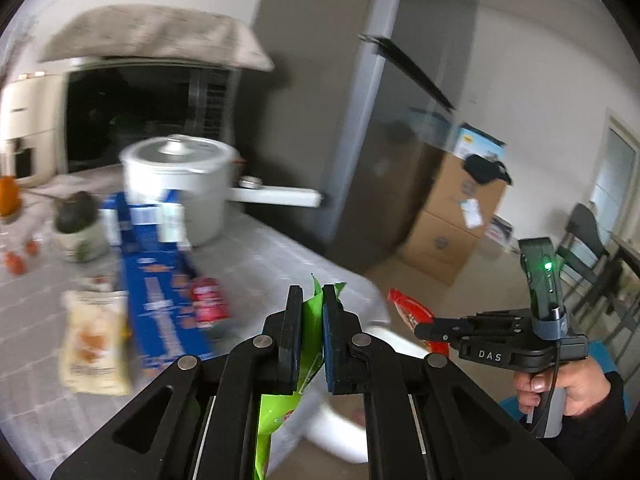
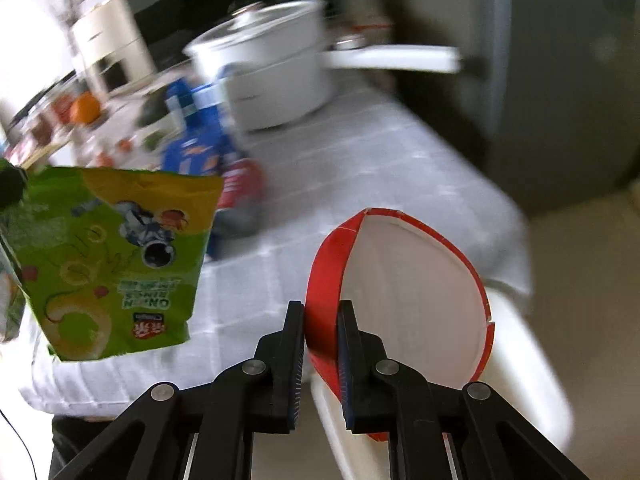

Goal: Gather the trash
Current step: 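Carry the green bag and red-rimmed plate to the white bin and release both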

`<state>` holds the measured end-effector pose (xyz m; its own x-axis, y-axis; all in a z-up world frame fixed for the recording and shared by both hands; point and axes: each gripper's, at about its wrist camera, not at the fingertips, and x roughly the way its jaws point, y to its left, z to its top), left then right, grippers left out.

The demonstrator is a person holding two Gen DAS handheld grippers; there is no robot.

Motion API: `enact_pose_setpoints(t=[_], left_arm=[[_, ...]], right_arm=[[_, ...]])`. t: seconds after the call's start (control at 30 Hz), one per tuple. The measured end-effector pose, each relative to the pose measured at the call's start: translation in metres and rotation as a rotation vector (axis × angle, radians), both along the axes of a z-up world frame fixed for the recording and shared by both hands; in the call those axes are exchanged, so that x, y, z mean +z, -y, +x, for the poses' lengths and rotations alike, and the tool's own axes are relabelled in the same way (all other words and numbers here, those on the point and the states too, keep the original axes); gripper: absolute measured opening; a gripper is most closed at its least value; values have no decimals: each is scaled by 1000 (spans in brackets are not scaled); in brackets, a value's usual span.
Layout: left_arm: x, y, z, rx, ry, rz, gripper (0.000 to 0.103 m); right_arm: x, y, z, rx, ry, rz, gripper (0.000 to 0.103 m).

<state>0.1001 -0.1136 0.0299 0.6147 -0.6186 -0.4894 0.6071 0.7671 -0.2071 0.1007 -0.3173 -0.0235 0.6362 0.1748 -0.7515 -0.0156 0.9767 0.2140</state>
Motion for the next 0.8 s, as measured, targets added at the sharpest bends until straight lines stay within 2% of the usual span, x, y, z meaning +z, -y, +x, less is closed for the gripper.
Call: enact_pose_setpoints(t=[0.17,0.4,0.67,0.8], left_arm=[[-14,79,-3,-119,-27,10,9],[-26,156,-22,-242,-51,19,9],[-17,194,-43,-319,-37,28,9],[-28,198,-39,-316,-56,37,9]], right_arm=[[2,52,-22,-140,-4,-53,13],[0,101,-42,-262,-24,-92,13],[11,125,-56,-313,20,-95,13],[15,135,-60,-332,38,-72,14]])
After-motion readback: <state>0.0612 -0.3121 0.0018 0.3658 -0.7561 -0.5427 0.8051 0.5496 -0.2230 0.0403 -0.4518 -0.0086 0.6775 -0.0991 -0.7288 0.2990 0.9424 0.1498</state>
